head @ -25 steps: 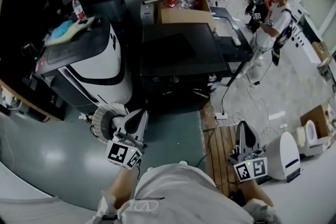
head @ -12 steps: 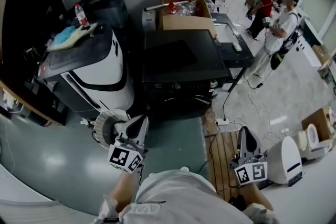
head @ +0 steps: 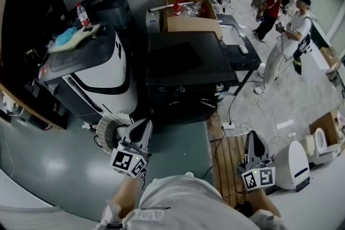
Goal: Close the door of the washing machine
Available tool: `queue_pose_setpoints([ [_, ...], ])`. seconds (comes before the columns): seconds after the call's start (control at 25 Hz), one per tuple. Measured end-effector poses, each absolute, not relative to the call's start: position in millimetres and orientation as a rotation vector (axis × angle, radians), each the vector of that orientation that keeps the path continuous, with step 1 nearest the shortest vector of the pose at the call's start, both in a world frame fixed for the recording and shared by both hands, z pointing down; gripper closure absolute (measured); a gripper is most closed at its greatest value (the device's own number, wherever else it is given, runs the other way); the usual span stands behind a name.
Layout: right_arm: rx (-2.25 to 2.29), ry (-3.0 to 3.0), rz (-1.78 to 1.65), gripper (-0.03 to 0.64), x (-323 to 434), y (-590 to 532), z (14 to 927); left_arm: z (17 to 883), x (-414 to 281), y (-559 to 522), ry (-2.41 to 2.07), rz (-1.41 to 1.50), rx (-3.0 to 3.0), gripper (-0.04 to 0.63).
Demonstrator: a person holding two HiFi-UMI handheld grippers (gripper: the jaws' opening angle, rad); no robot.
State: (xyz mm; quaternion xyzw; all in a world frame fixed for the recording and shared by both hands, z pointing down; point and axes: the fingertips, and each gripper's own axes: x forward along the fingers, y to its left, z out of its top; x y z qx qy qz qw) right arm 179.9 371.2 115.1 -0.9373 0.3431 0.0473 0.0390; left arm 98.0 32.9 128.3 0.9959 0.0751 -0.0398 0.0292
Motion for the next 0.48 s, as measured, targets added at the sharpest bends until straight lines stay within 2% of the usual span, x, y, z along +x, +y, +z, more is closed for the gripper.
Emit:
queue_pose_setpoints([
  [0.48,-2.886,1.04,0.149,0.607,185.8,368.6,113.2,132.2,100.9,28.6,0.231,-0.103,3.06,0.592],
])
